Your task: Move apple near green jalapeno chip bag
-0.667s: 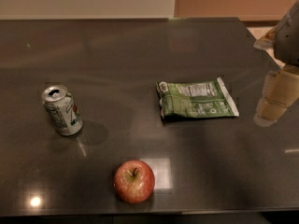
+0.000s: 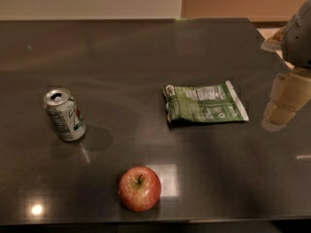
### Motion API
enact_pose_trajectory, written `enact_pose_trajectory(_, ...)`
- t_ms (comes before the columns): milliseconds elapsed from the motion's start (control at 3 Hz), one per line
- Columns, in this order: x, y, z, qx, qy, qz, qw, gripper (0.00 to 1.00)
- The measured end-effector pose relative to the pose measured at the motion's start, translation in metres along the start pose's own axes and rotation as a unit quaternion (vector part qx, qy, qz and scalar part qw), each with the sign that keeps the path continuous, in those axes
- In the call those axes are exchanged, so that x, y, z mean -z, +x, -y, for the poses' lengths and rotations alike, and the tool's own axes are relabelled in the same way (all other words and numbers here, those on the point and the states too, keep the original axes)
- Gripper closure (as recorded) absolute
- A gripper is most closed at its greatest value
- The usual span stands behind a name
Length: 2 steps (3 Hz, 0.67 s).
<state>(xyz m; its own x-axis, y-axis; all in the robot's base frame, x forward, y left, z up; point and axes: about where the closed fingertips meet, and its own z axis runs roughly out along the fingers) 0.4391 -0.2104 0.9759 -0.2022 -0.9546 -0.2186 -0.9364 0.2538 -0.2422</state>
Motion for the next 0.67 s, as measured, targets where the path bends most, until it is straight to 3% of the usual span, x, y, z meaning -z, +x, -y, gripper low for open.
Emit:
enact_pose_trajectory(333, -0.008, -0.021, -0.011, 0.023, -0.017, 0.035, 0.999, 0.0)
enact_pose_trajectory(667, -0.018, -0.054, -0.031, 0.059, -0.046, 0.092, 0.9929, 0.0)
